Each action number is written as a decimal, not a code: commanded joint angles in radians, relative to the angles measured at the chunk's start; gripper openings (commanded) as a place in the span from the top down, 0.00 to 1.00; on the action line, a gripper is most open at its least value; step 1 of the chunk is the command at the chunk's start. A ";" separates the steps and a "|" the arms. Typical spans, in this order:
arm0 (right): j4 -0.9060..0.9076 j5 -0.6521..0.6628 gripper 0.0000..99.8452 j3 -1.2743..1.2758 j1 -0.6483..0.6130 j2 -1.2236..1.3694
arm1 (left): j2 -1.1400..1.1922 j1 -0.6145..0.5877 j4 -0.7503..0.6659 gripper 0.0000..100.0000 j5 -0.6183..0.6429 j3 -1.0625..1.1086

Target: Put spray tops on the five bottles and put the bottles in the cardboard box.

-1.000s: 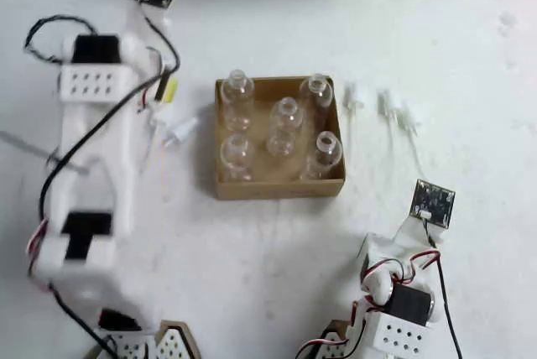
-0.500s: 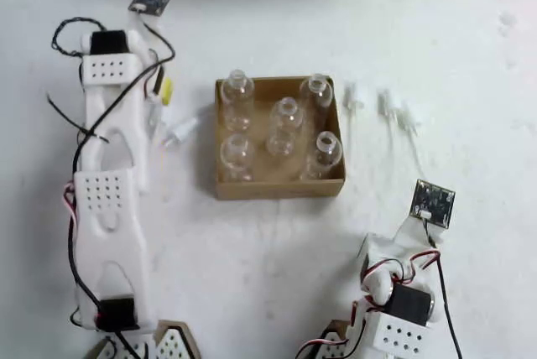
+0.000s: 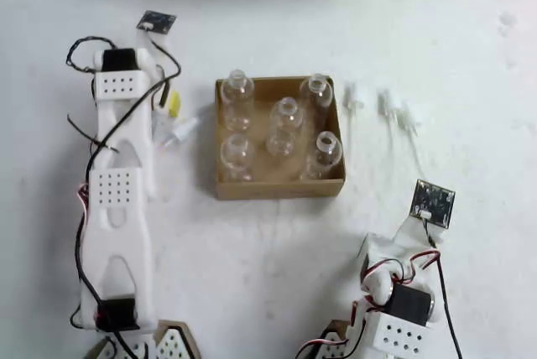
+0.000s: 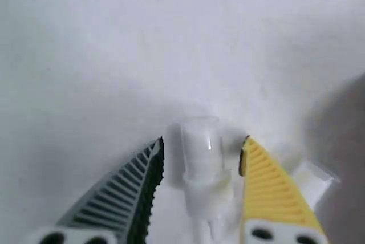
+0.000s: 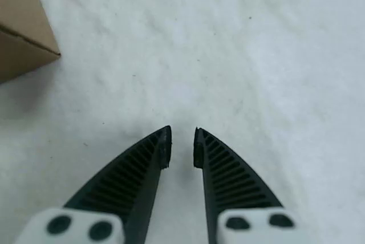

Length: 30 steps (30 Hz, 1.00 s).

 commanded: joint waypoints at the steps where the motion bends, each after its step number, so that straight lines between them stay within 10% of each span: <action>1: 0.004 0.000 0.95 0.009 0.005 -0.005 | -0.015 -0.012 0.003 0.86 -0.018 -0.040; 17: 0.004 0.000 0.95 0.009 0.008 -0.005 | -0.243 0.056 0.114 0.98 -0.064 -0.130; 30: -0.002 0.000 0.95 0.009 0.004 -0.005 | -0.937 0.128 0.115 0.98 0.215 0.146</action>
